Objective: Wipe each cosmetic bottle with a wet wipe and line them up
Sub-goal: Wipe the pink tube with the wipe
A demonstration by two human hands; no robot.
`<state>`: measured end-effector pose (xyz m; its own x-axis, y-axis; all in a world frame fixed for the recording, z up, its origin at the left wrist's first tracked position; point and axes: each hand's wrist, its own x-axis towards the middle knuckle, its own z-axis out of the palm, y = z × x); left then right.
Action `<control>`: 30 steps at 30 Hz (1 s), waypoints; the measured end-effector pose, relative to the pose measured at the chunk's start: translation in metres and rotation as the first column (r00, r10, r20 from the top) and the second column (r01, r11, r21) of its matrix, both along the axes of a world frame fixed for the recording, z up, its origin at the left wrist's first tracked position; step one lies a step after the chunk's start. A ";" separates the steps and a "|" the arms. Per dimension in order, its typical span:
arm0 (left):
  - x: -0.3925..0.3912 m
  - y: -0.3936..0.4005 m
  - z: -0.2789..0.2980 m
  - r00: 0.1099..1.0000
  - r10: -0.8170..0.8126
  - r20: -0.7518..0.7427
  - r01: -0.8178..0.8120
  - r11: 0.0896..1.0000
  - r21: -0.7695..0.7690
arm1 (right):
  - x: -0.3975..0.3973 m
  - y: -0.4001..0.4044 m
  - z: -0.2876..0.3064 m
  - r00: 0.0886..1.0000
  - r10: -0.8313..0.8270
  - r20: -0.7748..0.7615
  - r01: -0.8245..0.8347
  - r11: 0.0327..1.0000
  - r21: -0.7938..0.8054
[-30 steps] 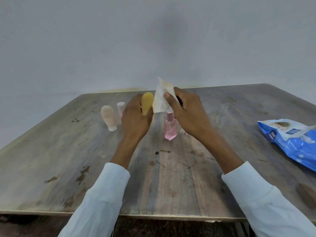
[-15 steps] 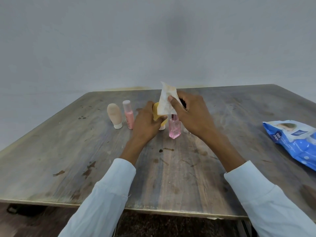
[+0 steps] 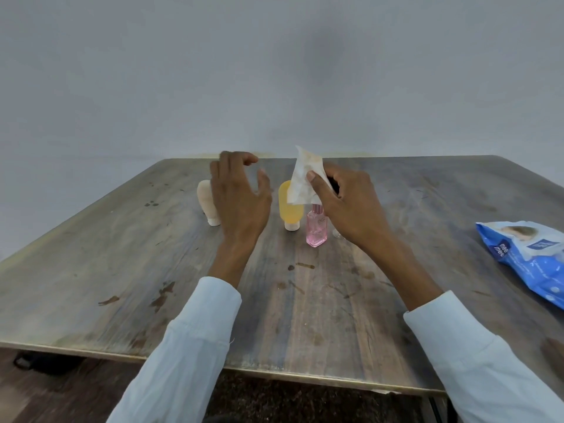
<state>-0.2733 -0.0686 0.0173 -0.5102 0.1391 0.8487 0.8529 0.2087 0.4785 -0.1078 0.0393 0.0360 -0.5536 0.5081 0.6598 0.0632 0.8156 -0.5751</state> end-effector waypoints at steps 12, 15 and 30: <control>-0.017 -0.005 -0.009 0.930 0.291 0.224 -0.260 0.953 -0.157 | -0.004 0.000 -0.003 1.000 0.012 -0.001 -0.012 1.000 0.001; -0.020 -0.006 -0.011 0.925 0.291 0.243 -0.256 0.952 -0.167 | -0.003 -0.001 -0.003 1.000 0.019 0.005 -0.019 1.000 -0.008; -0.018 -0.008 0.002 0.911 -0.174 0.373 0.083 0.965 0.248 | 0.002 -0.004 0.002 1.000 0.012 0.003 -0.012 1.000 -0.025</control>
<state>-0.2910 -0.0764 0.0197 -0.7956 0.0574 0.6031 0.6017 -0.0409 0.7976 -0.1060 0.0354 0.0377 -0.5616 0.5178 0.6453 0.0549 0.8016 -0.5954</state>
